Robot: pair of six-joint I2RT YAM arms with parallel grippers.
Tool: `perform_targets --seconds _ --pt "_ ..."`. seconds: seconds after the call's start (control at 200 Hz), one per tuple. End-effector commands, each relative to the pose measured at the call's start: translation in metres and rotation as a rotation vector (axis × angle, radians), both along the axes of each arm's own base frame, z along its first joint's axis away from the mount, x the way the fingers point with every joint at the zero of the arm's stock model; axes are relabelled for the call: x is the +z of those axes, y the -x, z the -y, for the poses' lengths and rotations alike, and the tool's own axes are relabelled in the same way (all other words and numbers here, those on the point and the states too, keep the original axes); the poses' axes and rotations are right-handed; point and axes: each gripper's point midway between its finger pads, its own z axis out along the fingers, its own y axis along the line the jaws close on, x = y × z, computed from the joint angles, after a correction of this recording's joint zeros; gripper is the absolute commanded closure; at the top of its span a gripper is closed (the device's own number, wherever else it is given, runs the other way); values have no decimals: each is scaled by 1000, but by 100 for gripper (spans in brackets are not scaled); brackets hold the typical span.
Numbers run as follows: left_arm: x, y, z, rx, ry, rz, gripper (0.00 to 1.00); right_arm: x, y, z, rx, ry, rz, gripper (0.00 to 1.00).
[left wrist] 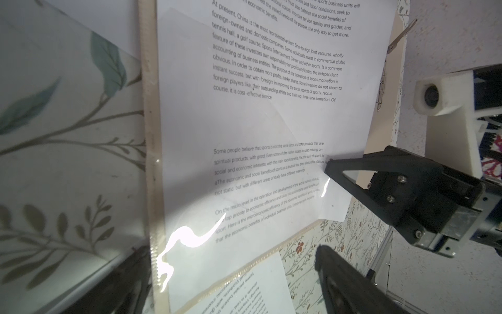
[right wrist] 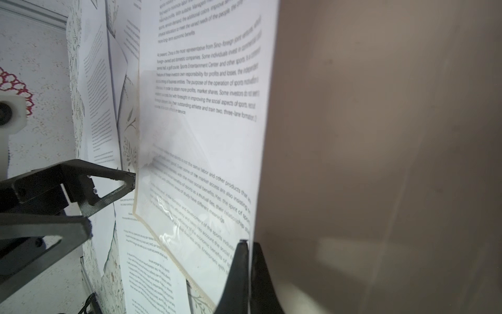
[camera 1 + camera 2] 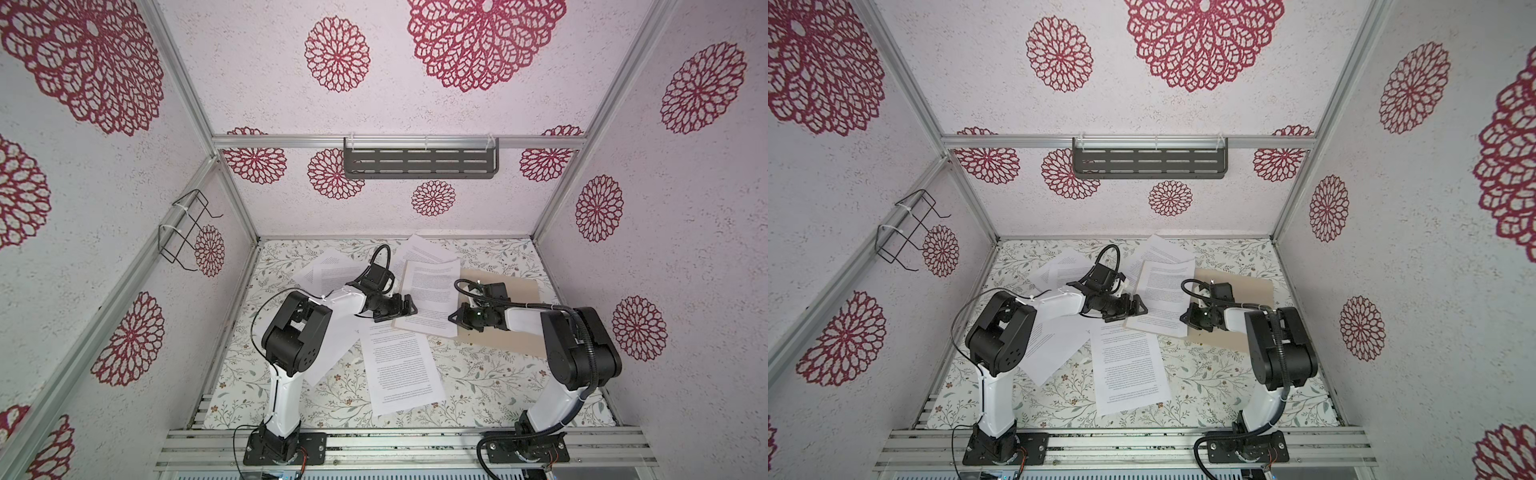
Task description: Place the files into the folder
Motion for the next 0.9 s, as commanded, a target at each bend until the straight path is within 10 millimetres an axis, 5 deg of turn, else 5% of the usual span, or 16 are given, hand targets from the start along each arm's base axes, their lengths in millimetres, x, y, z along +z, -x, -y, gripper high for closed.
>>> perform_targets --seconds 0.0,0.49,0.89 --pt "-30 18 -7 -4 -51 -78 3 11 -7 -10 17 -31 36 99" --pt "-27 17 -7 -2 -48 -72 3 11 -2 -13 12 -46 30 100" --pt "-19 13 -5 1 -46 -52 3 16 -6 -8 -16 -25 46 83"
